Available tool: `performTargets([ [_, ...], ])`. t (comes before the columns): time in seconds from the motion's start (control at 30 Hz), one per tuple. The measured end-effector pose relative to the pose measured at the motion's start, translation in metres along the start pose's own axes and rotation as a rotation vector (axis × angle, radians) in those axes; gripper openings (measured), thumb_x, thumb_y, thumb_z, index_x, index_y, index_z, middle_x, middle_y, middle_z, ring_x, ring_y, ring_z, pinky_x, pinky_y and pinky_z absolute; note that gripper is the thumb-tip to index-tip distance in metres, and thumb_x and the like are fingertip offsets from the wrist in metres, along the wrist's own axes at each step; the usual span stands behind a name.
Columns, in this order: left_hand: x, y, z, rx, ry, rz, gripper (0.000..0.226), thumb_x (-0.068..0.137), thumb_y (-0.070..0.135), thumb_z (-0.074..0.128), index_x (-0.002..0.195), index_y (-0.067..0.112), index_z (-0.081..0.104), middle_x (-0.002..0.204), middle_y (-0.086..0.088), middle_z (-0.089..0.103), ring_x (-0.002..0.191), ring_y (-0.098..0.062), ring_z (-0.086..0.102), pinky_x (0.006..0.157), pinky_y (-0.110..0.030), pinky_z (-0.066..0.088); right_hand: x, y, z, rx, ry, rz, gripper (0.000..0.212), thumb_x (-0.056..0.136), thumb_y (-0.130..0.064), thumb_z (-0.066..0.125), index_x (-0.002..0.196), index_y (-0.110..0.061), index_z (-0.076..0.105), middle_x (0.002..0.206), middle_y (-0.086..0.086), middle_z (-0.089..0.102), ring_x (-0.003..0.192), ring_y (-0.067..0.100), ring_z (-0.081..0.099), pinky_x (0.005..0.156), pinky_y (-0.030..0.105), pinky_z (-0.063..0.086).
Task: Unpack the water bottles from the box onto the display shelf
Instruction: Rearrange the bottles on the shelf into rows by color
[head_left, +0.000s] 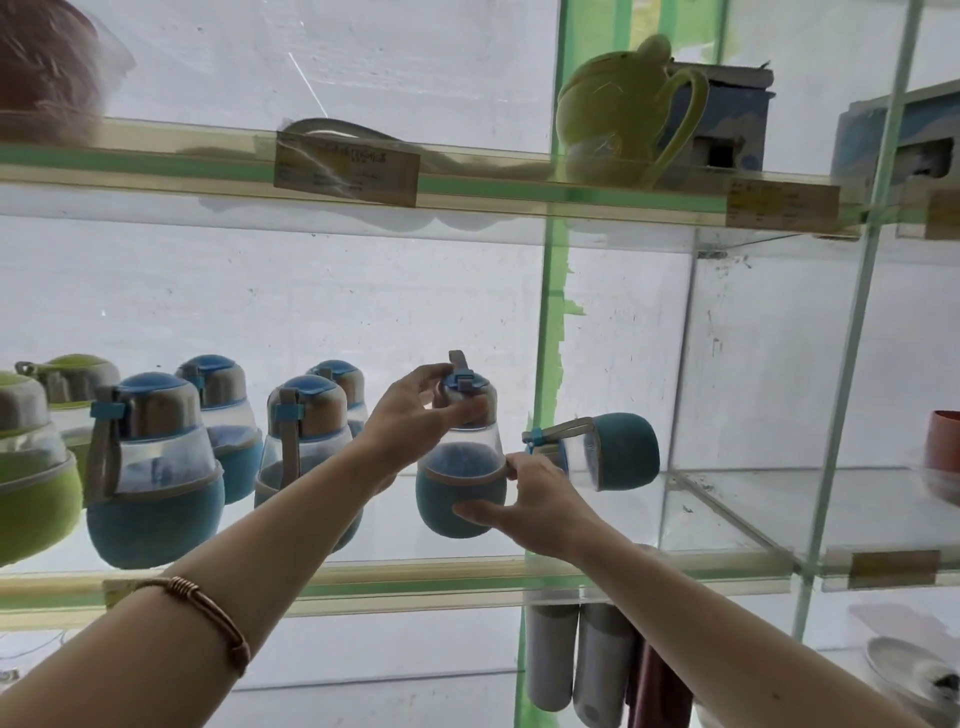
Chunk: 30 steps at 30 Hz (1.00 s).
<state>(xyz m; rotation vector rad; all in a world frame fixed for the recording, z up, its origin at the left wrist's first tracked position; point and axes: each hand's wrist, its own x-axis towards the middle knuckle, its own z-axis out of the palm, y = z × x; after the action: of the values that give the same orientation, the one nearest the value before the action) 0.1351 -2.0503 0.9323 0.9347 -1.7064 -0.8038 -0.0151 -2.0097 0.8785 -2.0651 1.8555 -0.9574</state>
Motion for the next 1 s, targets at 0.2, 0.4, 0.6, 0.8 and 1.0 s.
performTargets([
  [0.2,0.004,0.007,0.000,-0.112,-0.051,0.068,0.034,0.080,0.004,0.072,0.102,0.029,0.068,0.114,-0.001,0.066,0.107,-0.021,0.061,0.095,-0.032,0.046,-0.001,-0.004,-0.005,0.002,-0.031,-0.032,0.056,0.082,-0.039,0.072,0.127,-0.012,0.051,0.124,0.003,0.056,0.105,0.014,0.049,0.081,0.022,0.040],
  [0.4,-0.014,0.001,-0.002,-0.277,-0.027,0.086,0.040,0.070,0.004,0.052,0.088,0.031,0.076,0.115,0.007,0.067,0.114,-0.015,0.056,0.107,-0.040,0.036,-0.002,0.003,-0.014,-0.023,-0.084,-0.006,0.065,0.080,-0.034,0.075,0.135,-0.015,0.045,0.137,0.005,0.049,0.124,0.021,0.047,0.099,0.034,0.043],
  [0.6,-0.028,-0.004,-0.001,-0.320,0.017,0.139,0.026,0.082,0.035,0.049,0.081,0.030,0.075,0.123,0.013,0.058,0.121,-0.011,0.050,0.109,-0.037,0.035,0.003,0.001,-0.014,-0.015,-0.111,-0.003,0.064,0.078,-0.029,0.077,0.132,-0.014,0.046,0.135,0.004,0.051,0.121,0.021,0.049,0.094,0.031,0.043],
  [0.8,-0.016,-0.009,-0.001,0.175,0.059,0.199,0.059,0.081,0.026,0.072,0.133,0.025,0.046,0.139,0.002,0.050,0.116,-0.012,0.051,0.089,-0.023,0.041,0.006,-0.004,-0.009,0.043,-0.074,-0.061,0.060,0.079,-0.034,0.075,0.128,-0.013,0.048,0.126,0.003,0.055,0.100,0.011,0.048,0.070,0.015,0.041],
  [1.0,0.001,-0.015,-0.010,0.461,0.020,0.256,0.078,0.076,0.022,0.079,0.142,0.032,0.039,0.134,-0.005,0.052,0.111,-0.022,0.057,0.088,-0.028,0.047,0.016,-0.010,0.004,-0.181,0.133,-0.064,0.076,0.077,-0.048,0.073,0.138,-0.021,0.039,0.134,-0.001,0.051,0.123,0.022,0.041,0.094,0.036,0.032],
])
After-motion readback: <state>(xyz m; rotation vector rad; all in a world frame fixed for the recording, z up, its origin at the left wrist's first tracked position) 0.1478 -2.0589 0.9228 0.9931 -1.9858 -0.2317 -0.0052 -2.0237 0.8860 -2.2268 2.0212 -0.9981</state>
